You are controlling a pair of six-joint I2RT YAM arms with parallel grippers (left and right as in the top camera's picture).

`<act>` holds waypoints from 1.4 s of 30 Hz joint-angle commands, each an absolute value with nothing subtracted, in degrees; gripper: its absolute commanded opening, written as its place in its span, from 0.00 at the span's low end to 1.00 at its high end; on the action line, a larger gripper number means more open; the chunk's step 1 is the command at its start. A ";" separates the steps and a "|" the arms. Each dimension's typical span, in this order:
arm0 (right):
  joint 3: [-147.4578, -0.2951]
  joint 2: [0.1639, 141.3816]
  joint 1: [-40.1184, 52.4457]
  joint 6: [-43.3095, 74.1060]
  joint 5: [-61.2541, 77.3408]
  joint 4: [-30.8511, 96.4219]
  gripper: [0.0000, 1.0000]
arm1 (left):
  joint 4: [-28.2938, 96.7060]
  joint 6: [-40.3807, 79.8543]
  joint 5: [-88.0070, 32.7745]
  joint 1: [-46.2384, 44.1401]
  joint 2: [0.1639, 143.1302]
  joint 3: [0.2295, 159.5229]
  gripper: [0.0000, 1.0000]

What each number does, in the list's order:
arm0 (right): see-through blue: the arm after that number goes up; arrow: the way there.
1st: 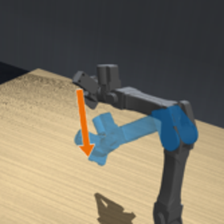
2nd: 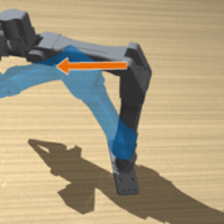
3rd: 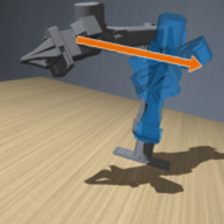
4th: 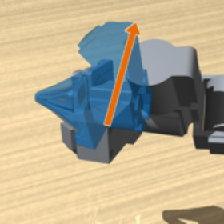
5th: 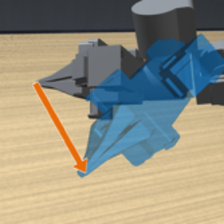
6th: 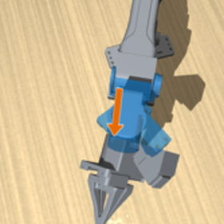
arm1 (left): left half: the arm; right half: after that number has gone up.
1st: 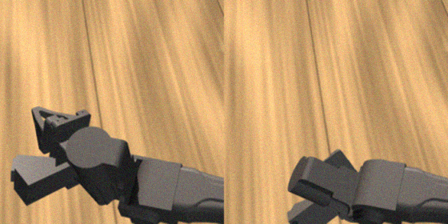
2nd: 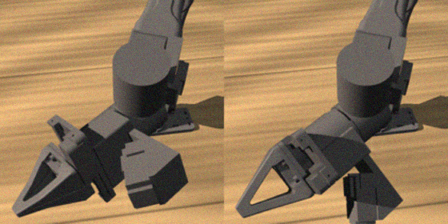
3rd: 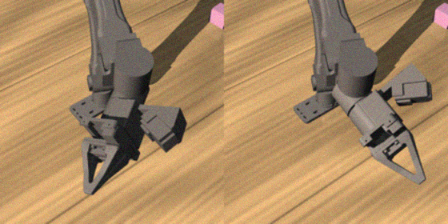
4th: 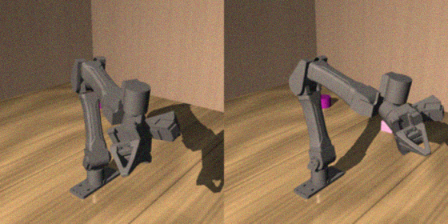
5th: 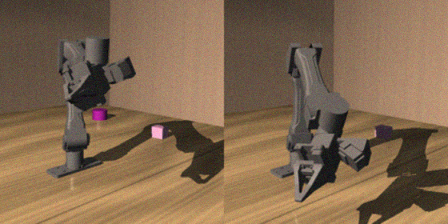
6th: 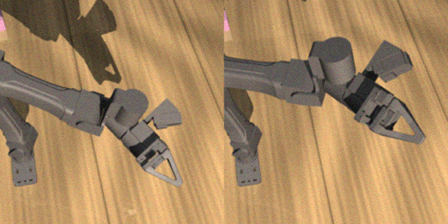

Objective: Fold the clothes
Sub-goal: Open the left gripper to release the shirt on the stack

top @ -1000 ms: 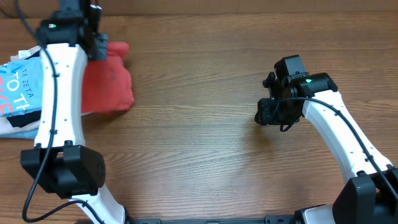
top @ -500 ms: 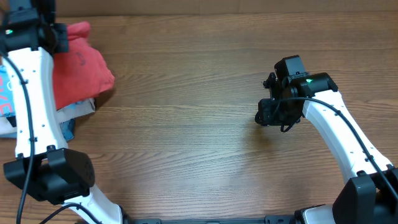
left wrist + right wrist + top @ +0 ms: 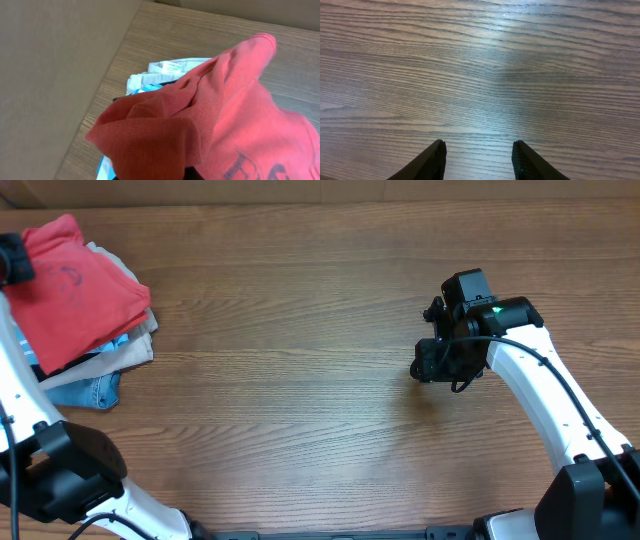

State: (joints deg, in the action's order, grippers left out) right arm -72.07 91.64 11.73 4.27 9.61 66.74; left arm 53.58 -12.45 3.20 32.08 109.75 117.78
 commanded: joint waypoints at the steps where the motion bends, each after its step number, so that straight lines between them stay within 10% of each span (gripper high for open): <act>1: -73.25 90.00 11.55 4.34 9.02 66.65 0.47 | 52.40 -11.92 -1.69 33.98 111.87 119.68 0.14; 31: -73.25 90.00 11.55 4.34 8.99 67.20 0.47 | 46.41 -11.07 -0.89 40.05 122.30 119.68 0.26; 33: -73.25 90.00 11.55 4.34 8.99 67.20 0.47 | 46.59 -10.22 -0.64 40.62 123.15 119.66 0.39; 37: -73.25 90.00 11.55 4.32 8.99 67.18 0.47 | 48.69 -6.68 0.21 42.06 124.99 119.63 0.97; 42: -73.25 90.00 11.55 4.10 8.19 67.22 0.47 | 51.90 -1.76 0.21 43.99 125.36 119.66 1.00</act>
